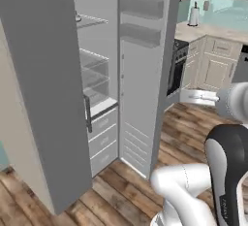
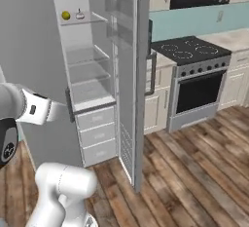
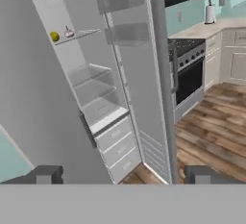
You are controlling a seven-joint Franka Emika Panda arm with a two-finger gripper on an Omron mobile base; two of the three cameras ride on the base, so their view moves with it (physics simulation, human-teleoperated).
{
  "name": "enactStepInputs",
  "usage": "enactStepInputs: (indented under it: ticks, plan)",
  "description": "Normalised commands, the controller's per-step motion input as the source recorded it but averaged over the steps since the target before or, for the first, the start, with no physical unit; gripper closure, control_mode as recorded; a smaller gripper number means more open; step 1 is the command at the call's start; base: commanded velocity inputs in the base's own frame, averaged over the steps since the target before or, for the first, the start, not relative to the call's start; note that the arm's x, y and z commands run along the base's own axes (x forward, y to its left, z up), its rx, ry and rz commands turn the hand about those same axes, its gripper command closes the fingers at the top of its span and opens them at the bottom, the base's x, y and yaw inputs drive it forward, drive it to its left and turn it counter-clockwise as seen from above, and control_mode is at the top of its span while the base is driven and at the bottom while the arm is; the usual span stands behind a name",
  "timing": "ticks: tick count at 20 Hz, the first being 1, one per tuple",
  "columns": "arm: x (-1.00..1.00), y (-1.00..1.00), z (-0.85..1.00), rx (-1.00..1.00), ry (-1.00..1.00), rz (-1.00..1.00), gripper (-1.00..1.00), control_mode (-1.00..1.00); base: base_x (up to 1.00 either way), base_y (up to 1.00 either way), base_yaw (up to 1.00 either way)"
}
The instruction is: Retrieve the bottle and the shaker from the cabinet and place them next to the mixing bowl on the counter. Then add garlic from the fridge to the mixing bowl.
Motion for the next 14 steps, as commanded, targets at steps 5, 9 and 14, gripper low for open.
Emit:
enactStepInputs:
  ticks: [5,9,14]
  plan:
    - [0.00,0.00,0.00,0.00,0.00,0.00,-1.00,1.00,0.41,-0.57,0.70]
    - [0.00,0.00,0.00,0.00,0.00,0.00,-1.00,1.00,0.74,-0.62,0.36]
    - [0.00,0.00,0.00,0.00,0.00,0.00,-1.00,1.00,0.37,-0.55,0.04]
